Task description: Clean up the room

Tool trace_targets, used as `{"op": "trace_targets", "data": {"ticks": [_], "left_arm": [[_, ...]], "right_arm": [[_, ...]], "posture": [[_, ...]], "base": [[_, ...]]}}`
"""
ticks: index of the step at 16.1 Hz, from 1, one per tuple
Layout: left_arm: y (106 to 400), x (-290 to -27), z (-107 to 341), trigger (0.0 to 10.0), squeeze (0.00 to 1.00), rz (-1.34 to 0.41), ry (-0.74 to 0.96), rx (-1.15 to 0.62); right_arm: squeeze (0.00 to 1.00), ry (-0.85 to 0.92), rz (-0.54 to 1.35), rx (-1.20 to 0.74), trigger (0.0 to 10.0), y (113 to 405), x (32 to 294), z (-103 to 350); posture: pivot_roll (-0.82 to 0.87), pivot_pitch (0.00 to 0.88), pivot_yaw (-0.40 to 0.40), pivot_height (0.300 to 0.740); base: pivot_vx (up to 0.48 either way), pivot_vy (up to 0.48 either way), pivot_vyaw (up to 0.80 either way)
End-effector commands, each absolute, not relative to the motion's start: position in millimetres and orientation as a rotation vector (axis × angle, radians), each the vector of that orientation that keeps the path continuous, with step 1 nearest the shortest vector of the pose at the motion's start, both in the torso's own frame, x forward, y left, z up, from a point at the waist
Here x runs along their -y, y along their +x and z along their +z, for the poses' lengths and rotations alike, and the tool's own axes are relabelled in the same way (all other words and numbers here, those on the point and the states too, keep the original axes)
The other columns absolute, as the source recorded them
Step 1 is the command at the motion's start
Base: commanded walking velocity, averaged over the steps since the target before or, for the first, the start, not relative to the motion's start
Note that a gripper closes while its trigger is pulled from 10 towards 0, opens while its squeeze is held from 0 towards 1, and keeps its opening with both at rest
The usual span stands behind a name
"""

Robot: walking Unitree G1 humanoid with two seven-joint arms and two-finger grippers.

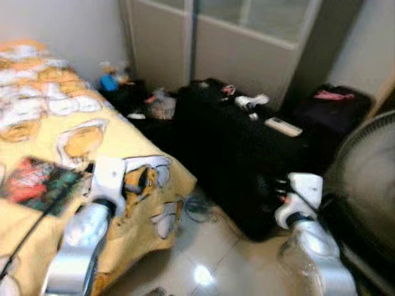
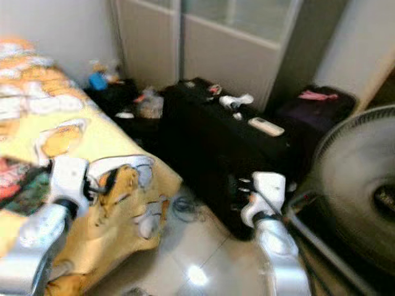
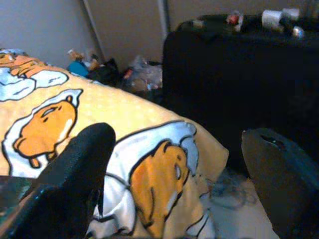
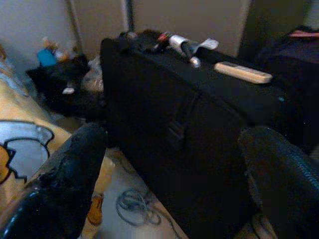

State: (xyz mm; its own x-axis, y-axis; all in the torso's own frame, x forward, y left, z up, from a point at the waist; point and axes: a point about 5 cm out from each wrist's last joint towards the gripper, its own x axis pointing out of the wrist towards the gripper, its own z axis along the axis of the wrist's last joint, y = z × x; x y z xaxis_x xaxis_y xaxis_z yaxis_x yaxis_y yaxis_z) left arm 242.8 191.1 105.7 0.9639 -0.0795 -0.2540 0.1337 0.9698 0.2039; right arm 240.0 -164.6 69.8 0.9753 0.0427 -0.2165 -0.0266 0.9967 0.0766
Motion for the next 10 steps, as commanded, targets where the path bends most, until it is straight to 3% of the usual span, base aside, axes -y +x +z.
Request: {"op": "trace_targets", "data": {"ticks": [1,10], "left_arm": [[246.6,-192.7,113.3,10.0,0.0,-0.112,0.233,-0.225],[246.2,-198.8,110.1,10.0,0.0,-0.098,0.235,-0.248]], "right_arm": [[0.0,0.076,0.046,-0.207,10.0,242.2,160.4,72.7],[0.0,0.044,0.074,-0.183,10.0,244.9,155.0,74.6]], "posture": [[0.06,0.0,-0.021,0.74],[0.05,0.0,0.001,0.74]], "base": [[0.0,0.334,0.0],[0.0,0.338,0.0]]}}
